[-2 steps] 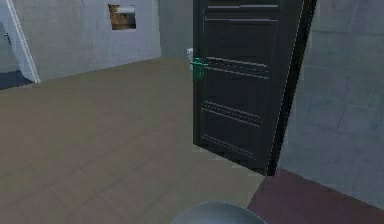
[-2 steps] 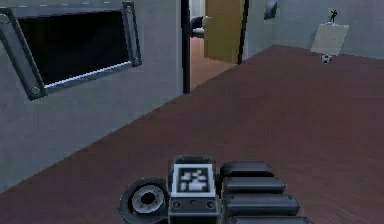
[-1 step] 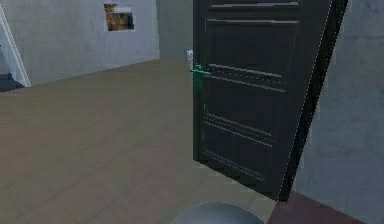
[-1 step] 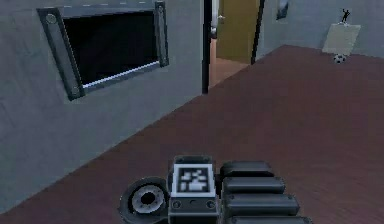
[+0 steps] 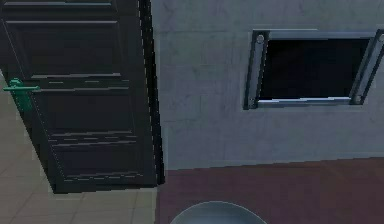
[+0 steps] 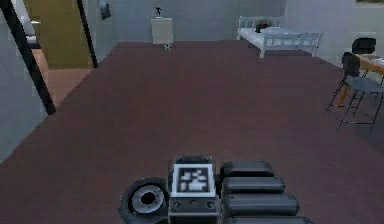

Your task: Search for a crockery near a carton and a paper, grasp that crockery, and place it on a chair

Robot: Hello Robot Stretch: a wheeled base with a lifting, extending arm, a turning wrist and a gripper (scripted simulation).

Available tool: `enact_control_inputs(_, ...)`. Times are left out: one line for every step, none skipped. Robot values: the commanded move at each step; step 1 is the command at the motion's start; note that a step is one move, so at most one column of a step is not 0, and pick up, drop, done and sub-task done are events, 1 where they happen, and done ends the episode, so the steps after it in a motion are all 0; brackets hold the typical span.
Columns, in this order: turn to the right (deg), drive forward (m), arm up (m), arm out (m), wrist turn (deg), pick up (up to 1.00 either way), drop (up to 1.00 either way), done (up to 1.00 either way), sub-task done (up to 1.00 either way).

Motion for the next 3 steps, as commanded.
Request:
enact_control_inputs(0.0,0.3,0.0,0.0,0.0,0.0,0.0,0.0,0.0)
enact_control_inputs(-45.0,0.0,0.0,0.0,0.0,0.0,0.0,0.0,0.0)
enact_control_inputs(-45.0,0.0,0.0,0.0,0.0,0.0,0.0,0.0,0.0)
